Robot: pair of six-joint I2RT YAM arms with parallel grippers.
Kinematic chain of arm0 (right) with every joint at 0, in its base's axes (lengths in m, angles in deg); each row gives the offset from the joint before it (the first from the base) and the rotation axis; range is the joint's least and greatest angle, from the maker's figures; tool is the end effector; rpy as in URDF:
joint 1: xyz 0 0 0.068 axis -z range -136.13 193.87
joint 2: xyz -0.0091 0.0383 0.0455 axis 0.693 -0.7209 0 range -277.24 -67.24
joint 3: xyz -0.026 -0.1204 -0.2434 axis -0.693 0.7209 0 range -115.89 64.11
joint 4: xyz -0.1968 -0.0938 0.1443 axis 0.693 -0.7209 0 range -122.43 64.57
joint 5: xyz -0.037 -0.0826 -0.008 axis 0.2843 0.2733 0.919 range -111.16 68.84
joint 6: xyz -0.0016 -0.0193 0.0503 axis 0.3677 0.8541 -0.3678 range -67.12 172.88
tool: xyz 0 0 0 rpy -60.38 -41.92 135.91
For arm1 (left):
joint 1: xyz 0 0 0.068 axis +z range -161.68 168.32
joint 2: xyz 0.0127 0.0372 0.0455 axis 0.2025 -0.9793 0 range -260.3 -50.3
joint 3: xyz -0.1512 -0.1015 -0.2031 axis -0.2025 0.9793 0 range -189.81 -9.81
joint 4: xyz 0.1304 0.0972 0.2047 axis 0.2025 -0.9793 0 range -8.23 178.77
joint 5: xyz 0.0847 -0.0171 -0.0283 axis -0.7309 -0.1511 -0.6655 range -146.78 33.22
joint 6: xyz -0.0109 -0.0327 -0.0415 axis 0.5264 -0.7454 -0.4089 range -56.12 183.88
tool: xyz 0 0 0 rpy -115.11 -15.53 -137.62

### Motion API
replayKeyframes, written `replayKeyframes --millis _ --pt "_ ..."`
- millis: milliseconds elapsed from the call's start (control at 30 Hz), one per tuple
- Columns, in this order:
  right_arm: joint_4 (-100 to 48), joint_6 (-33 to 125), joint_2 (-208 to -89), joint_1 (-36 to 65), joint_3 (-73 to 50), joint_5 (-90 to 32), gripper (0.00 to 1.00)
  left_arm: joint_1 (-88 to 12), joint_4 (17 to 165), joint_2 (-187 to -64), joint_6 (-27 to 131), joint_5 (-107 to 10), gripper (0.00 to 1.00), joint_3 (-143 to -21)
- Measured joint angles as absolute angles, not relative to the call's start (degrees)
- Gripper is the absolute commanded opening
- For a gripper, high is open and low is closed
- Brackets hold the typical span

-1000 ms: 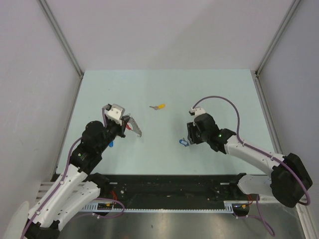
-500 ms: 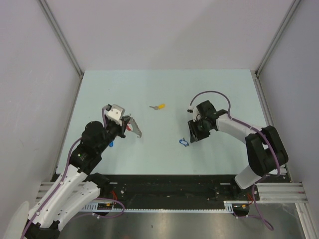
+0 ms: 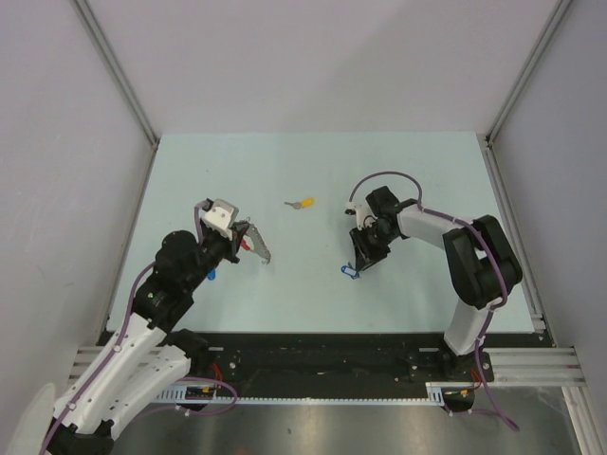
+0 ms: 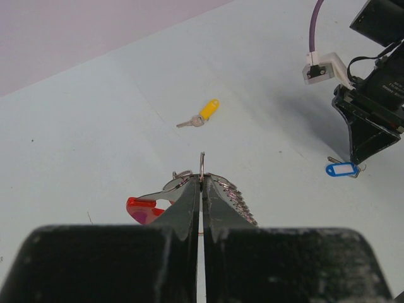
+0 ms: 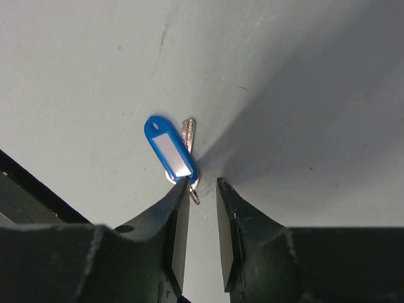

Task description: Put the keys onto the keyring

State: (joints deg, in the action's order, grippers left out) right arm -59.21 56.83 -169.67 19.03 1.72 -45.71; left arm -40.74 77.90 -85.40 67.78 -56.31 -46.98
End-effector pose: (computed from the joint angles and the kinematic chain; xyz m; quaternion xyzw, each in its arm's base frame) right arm 0.2956 0.1531 0.1575 -0.2695 0.9296 0.2320 0.0970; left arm 0.1353 -0.0756 0.3173 0.2179 0.7273 -0.1448 0.6345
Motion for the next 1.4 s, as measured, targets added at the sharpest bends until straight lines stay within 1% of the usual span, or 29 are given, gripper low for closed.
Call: replayKeyframes --millis 200,1133,1333,1400 --pt "-60.26 58.16 -171.79 19.09 0.51 -47.75 0.24 -40.74 77.90 -85.42 67.78 -56.29 0.00 -46.98" --pt "-61.85 59.63 -172.03 20.78 0.43 -50.02 0.24 -40.74 77.90 -85.44 67.78 -56.05 0.00 -46.98" --pt "-61.88 60.13 -172.05 20.86 0.43 -50.33 0.19 -40.74 77.87 -85.53 67.78 -56.03 0.00 -46.98" --pt "-61.90 60.28 -172.07 20.86 0.43 -50.52 0.19 -40.74 77.87 -85.51 67.78 -56.03 0.00 -46.98"
